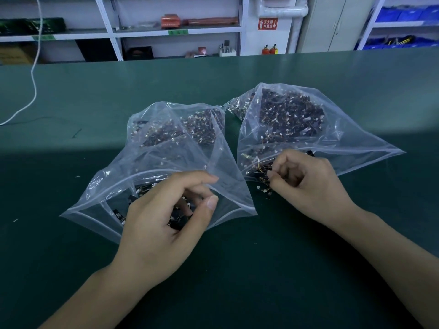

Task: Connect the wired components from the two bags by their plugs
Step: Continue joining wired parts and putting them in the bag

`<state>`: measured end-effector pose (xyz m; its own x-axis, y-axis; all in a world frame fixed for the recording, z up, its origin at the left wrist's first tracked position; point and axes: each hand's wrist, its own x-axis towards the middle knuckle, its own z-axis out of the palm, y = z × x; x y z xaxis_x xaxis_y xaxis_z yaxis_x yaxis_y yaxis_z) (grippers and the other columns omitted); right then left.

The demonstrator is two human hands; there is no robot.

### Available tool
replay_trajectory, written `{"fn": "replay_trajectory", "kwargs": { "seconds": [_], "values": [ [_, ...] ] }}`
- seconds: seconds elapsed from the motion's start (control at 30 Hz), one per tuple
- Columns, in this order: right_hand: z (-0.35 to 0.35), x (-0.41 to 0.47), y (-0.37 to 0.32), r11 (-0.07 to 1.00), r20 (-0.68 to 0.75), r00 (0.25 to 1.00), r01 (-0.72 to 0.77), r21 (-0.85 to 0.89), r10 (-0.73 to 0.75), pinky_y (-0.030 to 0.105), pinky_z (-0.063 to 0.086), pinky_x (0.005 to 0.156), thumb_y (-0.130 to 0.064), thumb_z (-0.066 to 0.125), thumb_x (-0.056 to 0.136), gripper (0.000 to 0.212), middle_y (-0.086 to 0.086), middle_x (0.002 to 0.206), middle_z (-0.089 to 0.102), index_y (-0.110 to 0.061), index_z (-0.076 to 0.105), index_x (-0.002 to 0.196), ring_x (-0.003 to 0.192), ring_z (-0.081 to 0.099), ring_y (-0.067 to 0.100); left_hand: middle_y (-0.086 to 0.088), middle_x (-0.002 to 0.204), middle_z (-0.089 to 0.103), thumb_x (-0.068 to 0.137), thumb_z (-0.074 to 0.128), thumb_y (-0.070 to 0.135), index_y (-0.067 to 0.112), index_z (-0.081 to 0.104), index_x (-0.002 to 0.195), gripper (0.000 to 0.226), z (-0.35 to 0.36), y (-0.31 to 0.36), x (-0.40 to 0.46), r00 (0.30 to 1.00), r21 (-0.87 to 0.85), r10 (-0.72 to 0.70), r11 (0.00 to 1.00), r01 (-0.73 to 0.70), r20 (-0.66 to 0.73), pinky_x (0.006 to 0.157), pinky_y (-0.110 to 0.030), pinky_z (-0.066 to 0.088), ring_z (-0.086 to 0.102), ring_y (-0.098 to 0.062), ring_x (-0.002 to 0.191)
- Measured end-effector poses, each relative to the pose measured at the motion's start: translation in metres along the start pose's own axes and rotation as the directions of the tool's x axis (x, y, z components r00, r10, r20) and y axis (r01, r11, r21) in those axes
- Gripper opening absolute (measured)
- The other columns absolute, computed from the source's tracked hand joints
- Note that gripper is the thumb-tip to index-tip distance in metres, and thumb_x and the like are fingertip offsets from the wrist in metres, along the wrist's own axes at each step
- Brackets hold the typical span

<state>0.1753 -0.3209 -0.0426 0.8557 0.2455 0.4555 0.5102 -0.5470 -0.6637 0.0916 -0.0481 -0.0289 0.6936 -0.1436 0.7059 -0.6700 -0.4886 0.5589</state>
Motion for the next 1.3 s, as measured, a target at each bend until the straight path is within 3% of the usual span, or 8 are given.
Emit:
{"fn": "replay_trajectory", "kwargs": {
  "seconds": [0.3,0.47,0.67,0.77,0.93,1.03,1.13,1.3],
  "values": [
    [-0.005,0.004,0.01,0.98,-0.166,0.983,-0.102,-0.169,0.074,0.043,0.056,0.067,-0.025,0.078,0.091,0.023,-0.009,0.06,0.06,-0.027,0.061,0.076,0.057,0.058,0.02,0.016,0.102,0.072,0.101,0.068,0.022,0.027,0.07,0.119,0.02,0.0,-0.002,0.001,1.0,0.036,0.028,0.999,-0.029,0.011,0.074,-0.025,0.056,0.073,-0.012,0.089],
    [-0.008,0.005,0.01,0.968,-0.24,0.971,-0.051,-0.246,-0.01,0.036,0.053,0.06,-0.031,0.078,0.096,0.015,-0.01,0.063,0.061,-0.029,0.069,0.085,0.057,0.059,0.02,0.017,0.104,0.072,0.101,0.068,0.021,0.028,0.071,0.119,0.019,0.0,-0.003,0.0,0.999,0.037,0.034,0.999,-0.034,0.012,0.074,-0.023,0.056,0.073,-0.011,0.09],
    [-0.008,0.004,0.013,0.929,-0.216,0.976,-0.089,-0.358,0.01,0.028,0.047,0.062,-0.024,0.081,0.092,0.014,-0.014,0.065,0.062,-0.031,0.071,0.086,0.063,0.061,0.005,0.017,0.102,0.072,0.101,0.068,0.02,0.027,0.071,0.117,0.017,0.0,-0.004,0.0,1.0,0.042,0.024,0.999,-0.025,0.002,0.074,-0.023,0.056,0.073,-0.01,0.087],
    [-0.007,0.003,0.014,0.914,-0.183,0.982,-0.121,-0.388,0.052,0.021,0.039,0.06,-0.024,0.079,0.093,0.013,-0.012,0.063,0.063,-0.034,0.073,0.088,0.061,0.059,0.005,0.012,0.091,0.073,0.101,0.067,0.019,0.018,0.075,0.1,0.008,-0.003,-0.004,0.001,0.998,0.087,0.052,0.995,-0.054,0.028,0.073,-0.027,0.055,0.071,-0.011,0.084],
    [-0.005,0.002,0.006,0.939,-0.193,0.981,-0.076,-0.337,0.01,0.029,0.047,0.061,-0.027,0.074,0.094,0.008,-0.012,0.057,0.059,-0.034,0.074,0.091,0.055,0.059,0.013,0.001,0.072,0.064,0.104,0.061,0.018,0.004,0.06,0.058,0.048,-0.015,-0.01,0.011,0.969,0.209,0.198,0.951,-0.226,0.147,0.07,-0.041,0.045,0.062,-0.025,0.067],
    [0.002,0.0,-0.001,0.965,-0.154,0.987,0.009,-0.264,-0.051,0.029,0.044,0.057,-0.027,0.073,0.095,0.009,-0.012,0.052,0.052,-0.03,0.073,0.087,0.048,0.05,0.012,0.006,0.08,0.07,0.105,0.062,0.025,0.01,0.071,0.065,0.043,-0.022,-0.024,0.013,0.963,0.372,0.179,0.895,-0.245,0.203,0.078,-0.04,0.05,0.067,-0.023,0.08],
    [0.008,-0.004,-0.006,0.98,-0.121,0.989,0.065,-0.187,-0.088,0.027,0.039,0.054,-0.028,0.073,0.097,0.013,-0.012,0.052,0.047,-0.026,0.071,0.085,0.047,0.045,0.012,0.021,0.098,0.069,0.1,0.063,0.047,0.034,0.08,0.091,0.023,-0.027,-0.034,0.012,0.953,0.547,0.008,0.818,-0.18,0.302,0.098,-0.037,0.044,0.061,-0.015,0.104],
    [0.014,-0.008,-0.014,0.985,-0.069,0.991,0.104,-0.135,-0.114,0.027,0.039,0.054,-0.028,0.072,0.097,0.015,-0.012,0.05,0.046,-0.022,0.069,0.084,0.045,0.044,0.013,0.015,0.111,0.064,0.096,0.053,0.062,0.036,0.076,0.118,0.041,-0.027,-0.045,0.004,0.923,0.624,-0.174,0.777,-0.085,0.342,0.106,-0.027,0.029,0.055,-0.016,0.109]
  ]
}}
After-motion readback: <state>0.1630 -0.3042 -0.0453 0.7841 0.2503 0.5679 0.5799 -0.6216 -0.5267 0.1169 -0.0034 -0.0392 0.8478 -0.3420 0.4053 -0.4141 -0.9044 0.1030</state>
